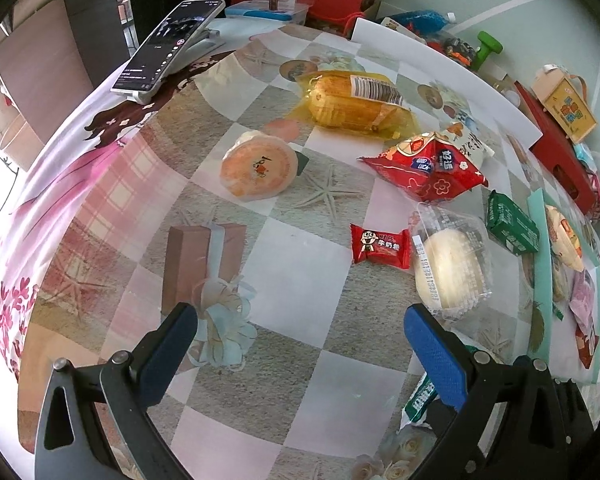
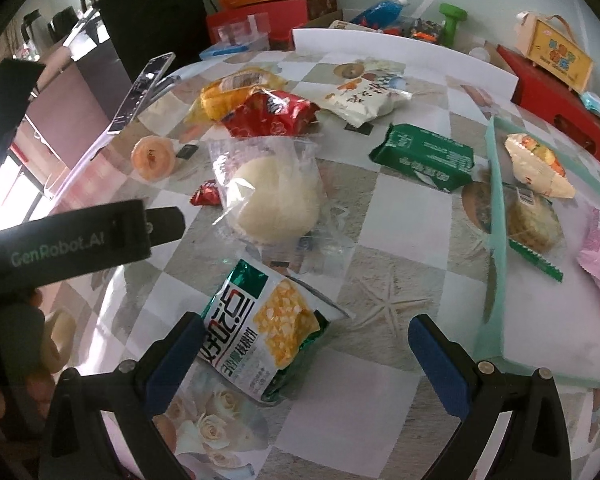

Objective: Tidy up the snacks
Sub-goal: 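Move both tools back over the table toward the green-white biscuit pack, then grasp the green-white biscuit pack with the right tool while the left tool grasps the bread roll bag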

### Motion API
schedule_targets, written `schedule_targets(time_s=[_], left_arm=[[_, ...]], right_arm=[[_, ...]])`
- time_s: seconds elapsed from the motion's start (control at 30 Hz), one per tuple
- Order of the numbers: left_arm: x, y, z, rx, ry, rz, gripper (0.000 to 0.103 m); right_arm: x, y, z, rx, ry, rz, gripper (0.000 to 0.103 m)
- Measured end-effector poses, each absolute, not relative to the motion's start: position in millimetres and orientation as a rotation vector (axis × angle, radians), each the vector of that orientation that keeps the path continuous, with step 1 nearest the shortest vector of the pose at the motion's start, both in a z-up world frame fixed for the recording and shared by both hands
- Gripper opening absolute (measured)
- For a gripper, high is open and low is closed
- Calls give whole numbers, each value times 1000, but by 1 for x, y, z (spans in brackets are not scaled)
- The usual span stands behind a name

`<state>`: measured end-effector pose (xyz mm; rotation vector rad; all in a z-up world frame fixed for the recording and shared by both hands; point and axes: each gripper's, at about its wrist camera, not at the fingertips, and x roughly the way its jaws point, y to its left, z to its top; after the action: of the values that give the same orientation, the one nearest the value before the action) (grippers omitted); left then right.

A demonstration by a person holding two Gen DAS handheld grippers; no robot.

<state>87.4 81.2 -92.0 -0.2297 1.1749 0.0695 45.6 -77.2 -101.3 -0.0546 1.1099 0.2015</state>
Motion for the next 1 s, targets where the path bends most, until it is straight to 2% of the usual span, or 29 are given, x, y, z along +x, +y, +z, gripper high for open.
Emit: schedule_targets(time_s=[0.63,0.8,1.0], left_arm=[[88,81,-94,-233,1179,63,103],[88,80,-94,-239,1182,54,103],[89,78,-86,-275,1159,37,103]], right_arm=[[39,-57,-115,-140,1174,279,103],[42,-65,-116,-147,1178,241,95],[47,-78,-115,-124,1170,233,92]])
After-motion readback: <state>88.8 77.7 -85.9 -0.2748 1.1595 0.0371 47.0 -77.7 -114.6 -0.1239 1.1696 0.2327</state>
